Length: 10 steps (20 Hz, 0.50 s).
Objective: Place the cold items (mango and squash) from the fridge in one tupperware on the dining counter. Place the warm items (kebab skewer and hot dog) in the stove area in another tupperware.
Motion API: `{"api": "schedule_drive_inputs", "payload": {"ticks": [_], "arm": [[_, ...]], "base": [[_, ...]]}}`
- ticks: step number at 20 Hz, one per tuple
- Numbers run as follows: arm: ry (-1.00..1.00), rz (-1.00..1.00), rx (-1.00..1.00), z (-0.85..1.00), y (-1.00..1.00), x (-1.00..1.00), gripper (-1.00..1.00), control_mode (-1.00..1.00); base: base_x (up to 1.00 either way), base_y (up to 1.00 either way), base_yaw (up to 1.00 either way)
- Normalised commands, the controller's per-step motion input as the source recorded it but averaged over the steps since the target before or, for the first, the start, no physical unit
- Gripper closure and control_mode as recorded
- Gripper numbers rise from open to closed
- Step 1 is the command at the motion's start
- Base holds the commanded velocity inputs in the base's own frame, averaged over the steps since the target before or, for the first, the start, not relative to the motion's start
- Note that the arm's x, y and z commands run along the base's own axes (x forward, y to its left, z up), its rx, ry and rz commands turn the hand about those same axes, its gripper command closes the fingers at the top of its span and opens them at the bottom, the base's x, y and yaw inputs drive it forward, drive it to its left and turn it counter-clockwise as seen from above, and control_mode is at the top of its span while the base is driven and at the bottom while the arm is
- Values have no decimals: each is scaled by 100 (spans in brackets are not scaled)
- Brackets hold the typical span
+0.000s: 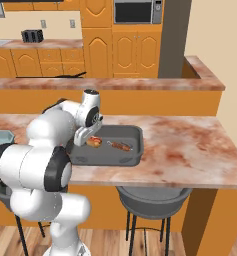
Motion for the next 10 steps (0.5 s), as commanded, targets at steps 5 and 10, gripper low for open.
{"api": "schedule_drive_inputs", "payload": {"ticks": [5,10], "arm": [[13,1,-6,-52,17,70,100,-100],[11,0,-5,-57,5,53,100,-100]], "base": [[0,0,0],[0,0,0]]}}
